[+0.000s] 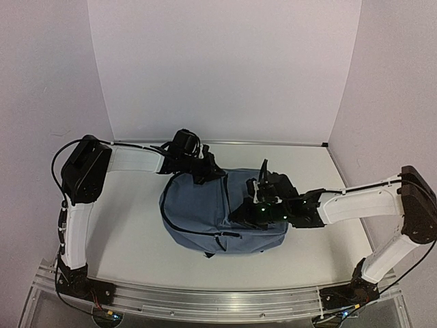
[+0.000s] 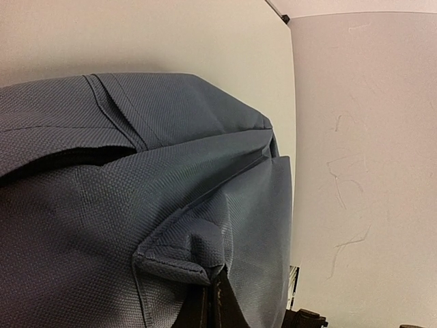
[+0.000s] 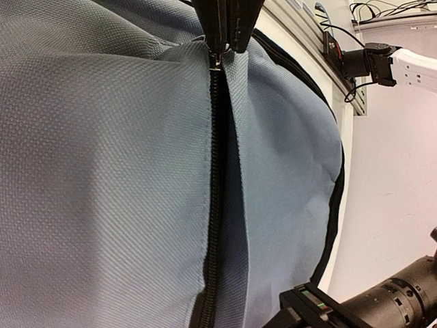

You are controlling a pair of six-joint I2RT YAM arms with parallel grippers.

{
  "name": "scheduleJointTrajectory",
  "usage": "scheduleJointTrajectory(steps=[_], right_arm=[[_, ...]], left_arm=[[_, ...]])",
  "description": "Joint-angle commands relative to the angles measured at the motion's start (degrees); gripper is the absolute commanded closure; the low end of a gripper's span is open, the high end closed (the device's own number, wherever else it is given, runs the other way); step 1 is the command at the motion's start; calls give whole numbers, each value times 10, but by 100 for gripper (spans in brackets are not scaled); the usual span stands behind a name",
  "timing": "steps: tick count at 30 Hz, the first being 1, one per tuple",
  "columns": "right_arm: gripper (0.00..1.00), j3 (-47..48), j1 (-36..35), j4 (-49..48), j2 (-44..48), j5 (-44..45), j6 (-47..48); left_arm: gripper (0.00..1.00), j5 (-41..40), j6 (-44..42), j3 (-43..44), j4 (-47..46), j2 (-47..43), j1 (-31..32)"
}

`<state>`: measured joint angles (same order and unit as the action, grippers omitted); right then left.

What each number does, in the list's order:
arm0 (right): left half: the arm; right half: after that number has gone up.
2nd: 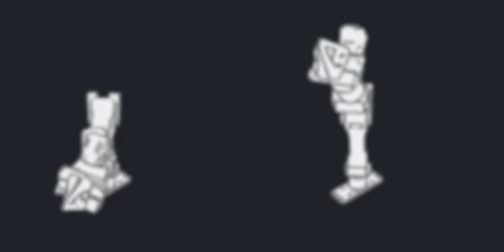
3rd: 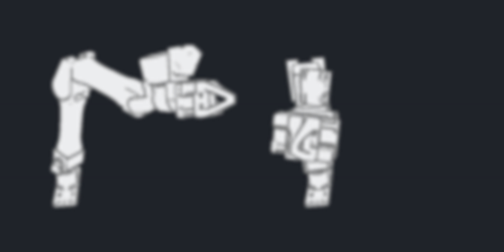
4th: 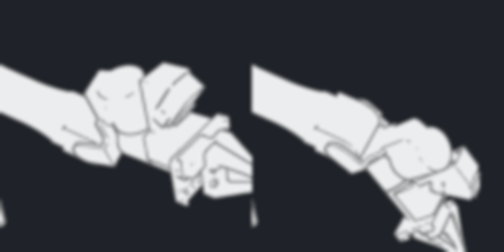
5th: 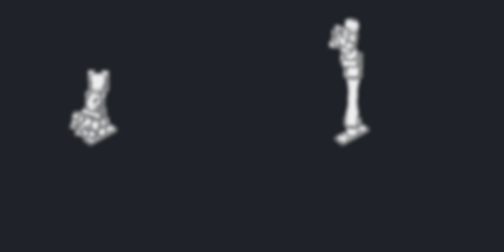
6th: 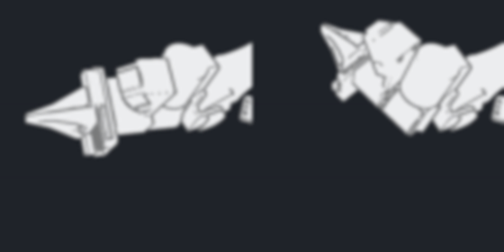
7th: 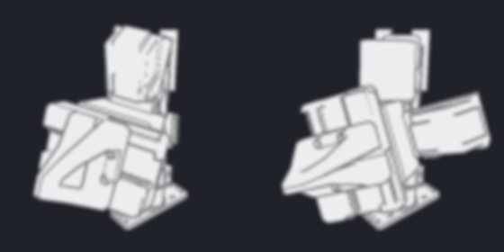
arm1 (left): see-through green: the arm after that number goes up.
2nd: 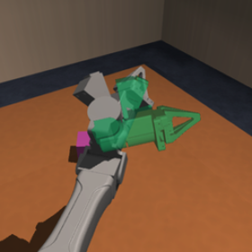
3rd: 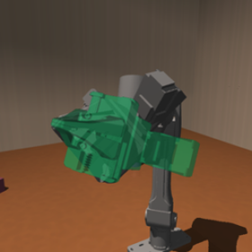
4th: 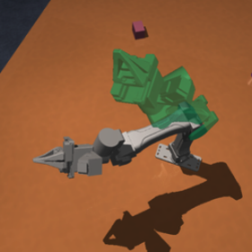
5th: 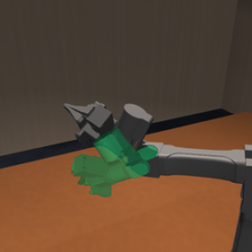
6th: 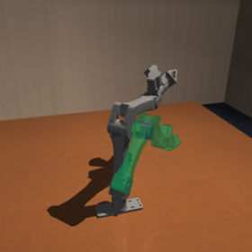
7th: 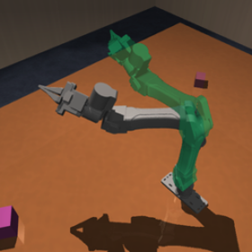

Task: Pack the student bag
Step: Zip the student bag at the center of the board.

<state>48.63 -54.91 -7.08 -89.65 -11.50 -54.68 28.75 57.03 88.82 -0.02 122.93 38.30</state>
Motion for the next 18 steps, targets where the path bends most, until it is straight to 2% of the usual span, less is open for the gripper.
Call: scheduleJointTrajectory(steps=[1,9,18], right_arm=[[100,-23,-21,-14,-12,-18,-18],[100,-41,-33,-36,-31,-20,-31],[100,-42,-41,-34,18,-22,-43]], left_arm=[[100,-48,-16,35,-28,-10,-29],[100,-51,-21,34,-22,-13,-39],[100,-47,-46,36,-14,-11,-47]])
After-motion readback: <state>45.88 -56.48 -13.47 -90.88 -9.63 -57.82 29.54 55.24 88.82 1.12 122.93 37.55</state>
